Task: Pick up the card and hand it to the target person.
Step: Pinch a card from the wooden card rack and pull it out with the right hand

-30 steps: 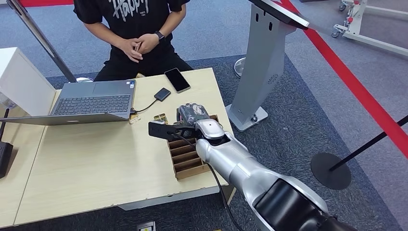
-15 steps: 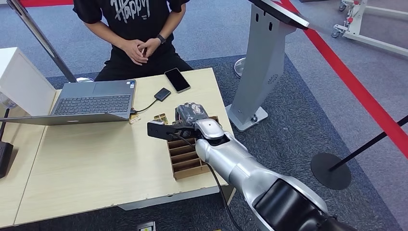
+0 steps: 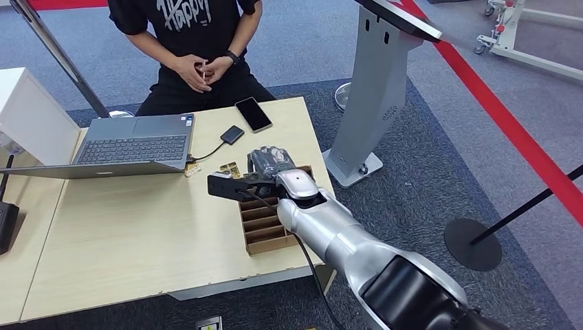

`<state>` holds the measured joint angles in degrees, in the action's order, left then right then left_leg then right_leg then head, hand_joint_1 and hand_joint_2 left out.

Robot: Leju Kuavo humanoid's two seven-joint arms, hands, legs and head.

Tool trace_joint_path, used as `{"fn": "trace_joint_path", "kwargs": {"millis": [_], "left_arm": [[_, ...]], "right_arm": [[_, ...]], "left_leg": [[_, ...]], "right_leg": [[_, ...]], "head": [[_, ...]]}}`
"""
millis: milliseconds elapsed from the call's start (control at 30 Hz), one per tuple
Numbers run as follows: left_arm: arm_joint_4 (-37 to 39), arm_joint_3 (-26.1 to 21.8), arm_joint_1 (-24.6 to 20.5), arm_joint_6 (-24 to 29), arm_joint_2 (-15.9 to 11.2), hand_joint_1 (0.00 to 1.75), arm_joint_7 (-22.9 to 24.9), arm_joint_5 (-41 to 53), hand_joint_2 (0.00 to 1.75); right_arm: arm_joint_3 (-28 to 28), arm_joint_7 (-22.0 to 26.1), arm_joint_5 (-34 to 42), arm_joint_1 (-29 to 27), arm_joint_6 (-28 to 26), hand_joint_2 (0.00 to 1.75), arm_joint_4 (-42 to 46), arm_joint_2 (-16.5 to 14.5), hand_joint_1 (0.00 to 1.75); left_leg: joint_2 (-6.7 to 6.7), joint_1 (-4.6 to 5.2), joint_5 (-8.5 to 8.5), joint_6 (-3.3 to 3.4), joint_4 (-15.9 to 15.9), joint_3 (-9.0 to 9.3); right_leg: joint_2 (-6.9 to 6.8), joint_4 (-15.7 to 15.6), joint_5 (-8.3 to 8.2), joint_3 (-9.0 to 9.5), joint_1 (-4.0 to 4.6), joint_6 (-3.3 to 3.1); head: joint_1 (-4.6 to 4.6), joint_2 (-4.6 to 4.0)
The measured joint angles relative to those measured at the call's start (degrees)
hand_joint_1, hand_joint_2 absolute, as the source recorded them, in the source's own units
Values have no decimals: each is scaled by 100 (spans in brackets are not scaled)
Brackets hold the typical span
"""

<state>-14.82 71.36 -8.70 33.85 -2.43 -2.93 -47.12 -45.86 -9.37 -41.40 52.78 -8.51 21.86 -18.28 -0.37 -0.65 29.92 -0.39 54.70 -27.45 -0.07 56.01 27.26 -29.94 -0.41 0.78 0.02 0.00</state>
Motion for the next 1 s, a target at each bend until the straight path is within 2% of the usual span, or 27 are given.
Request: {"fn": "trace_joint_path", "kwargs": {"millis": [133,367,600,1000], "left_arm": [[0,-1,1,22,0,0,-18,0,0],[0,-5,5,27,-1,0,-50,0,0],[0,-10,12,32,-2,0,-54,-7,0],[2,-51,55,41,-2,0,-152,-97,0]], "right_arm": [[-2,45,0,1,-5,175,1,-30,134],[-2,119,15,24,-12,175,4,-65,137],[-5,290,43,126,-53,175,36,-121,163],[-42,424,343,582,112,175,646,-208,140]], "left_leg": [[0,0,0,0,0,0],[0,0,0,0,0,-1],[0,0,0,0,0,-1],[0,-1,-1,0,0,-2]], "right_leg": [[0,0,-1,0,0,0],[0,0,-1,0,0,0],[0,0,-1,0,0,1],[0,1,-1,-1,0,1]], "head": [[0,0],[1,0],[0,0],[0,0]]}}
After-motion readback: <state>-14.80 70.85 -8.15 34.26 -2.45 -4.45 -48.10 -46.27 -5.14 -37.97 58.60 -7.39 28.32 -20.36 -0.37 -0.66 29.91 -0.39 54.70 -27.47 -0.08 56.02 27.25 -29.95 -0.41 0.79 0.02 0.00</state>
